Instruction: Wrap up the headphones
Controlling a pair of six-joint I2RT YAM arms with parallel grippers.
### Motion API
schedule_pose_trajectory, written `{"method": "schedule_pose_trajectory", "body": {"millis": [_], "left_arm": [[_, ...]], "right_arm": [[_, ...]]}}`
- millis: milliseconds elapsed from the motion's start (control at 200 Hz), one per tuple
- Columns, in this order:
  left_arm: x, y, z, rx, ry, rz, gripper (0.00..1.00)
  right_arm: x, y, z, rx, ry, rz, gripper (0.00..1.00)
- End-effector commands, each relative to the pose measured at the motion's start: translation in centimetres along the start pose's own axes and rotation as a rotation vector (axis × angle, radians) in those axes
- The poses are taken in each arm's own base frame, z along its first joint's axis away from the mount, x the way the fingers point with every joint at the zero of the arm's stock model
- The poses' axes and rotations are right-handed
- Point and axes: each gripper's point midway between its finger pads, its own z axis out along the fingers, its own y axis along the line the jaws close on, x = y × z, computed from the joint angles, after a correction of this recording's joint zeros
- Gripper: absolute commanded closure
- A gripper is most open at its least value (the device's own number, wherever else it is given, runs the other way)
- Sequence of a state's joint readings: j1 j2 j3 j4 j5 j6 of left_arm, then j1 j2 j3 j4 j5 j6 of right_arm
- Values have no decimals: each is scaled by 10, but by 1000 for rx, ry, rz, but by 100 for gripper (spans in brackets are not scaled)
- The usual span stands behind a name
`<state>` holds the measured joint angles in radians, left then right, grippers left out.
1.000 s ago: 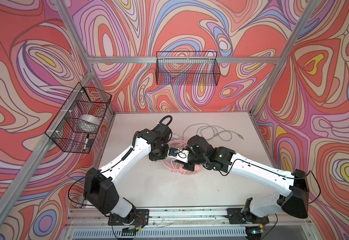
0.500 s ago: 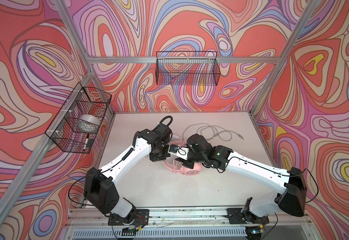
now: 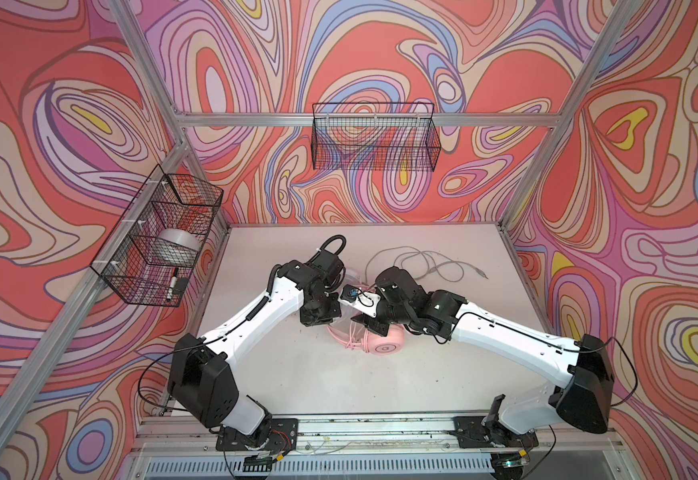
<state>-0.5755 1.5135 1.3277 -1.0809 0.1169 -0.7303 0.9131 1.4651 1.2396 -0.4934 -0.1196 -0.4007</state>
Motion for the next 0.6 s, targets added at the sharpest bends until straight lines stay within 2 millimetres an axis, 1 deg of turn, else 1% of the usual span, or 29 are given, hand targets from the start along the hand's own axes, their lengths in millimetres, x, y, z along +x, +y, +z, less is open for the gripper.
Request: {"method": "schedule_pose_trajectory", "body": {"millis": [0,125,265,596], "left_arm": [[5,-10,0,52,23,-4,100],[5,-10,3,51,29,-7,100],[6,-10,5,47,32,-9,100],[6,-10,8,51,35,-11,100]], "right_arm": [[0,-9,-1,27,15,31,59],[-3,-13,-5,42,10,46,57],[-8,-18,-12,63,-7,71,51],[-13,-24,-34,101,-41,135,49]]}}
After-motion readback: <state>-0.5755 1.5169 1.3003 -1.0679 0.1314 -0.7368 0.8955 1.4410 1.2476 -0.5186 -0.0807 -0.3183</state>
